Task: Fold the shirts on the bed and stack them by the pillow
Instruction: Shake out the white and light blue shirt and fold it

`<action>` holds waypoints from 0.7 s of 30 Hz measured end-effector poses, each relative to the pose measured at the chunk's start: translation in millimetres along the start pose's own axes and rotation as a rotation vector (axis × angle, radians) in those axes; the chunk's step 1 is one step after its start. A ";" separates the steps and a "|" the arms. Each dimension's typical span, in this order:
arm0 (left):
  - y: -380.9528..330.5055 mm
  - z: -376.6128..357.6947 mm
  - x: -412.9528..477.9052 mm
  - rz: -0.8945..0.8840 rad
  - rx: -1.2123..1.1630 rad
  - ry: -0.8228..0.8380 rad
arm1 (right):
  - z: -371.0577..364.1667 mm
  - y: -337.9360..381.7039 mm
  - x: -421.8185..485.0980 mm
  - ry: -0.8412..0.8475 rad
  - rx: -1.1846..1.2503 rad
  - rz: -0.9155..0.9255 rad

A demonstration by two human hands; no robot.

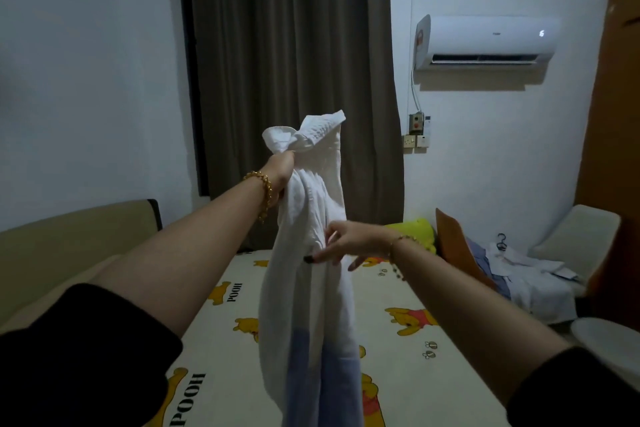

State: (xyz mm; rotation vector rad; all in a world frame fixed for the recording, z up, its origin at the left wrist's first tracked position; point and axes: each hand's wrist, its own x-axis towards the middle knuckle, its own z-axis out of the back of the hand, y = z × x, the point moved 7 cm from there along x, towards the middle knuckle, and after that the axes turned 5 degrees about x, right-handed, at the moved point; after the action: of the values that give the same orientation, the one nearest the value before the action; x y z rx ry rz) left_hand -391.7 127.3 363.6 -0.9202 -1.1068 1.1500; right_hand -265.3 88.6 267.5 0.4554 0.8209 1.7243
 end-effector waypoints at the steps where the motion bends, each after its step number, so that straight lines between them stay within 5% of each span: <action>1: -0.8 0.4 -0.5 -0.004 0.005 -0.011 | -5.5 -1.7 2.6 -0.059 -0.074 0.032; 4: 0.8 6.8 -6.6 0.018 0.068 -0.022 | -1.9 -6.6 9.8 -0.308 -0.190 0.147; 10: 19.3 44.0 2.4 0.038 0.398 -0.153 | 41.4 -17.9 -0.4 -0.662 0.093 0.137; 15: 39.0 57.9 -9.9 0.118 0.784 -0.101 | 69.5 9.0 -16.8 -0.751 0.045 0.151; 17: 33.5 44.8 -16.0 0.025 0.778 0.022 | 75.5 21.9 -15.1 -0.727 -0.022 0.101; 21: 37.3 -7.6 -47.3 0.032 0.552 0.532 | 77.4 42.5 -7.1 -0.695 -0.082 0.011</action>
State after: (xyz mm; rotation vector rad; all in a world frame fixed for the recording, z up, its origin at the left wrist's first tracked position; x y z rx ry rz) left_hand -394.8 87.9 317.6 -0.7390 -0.3161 1.0701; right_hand -240.2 98.6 351.8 0.9321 0.2441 1.4508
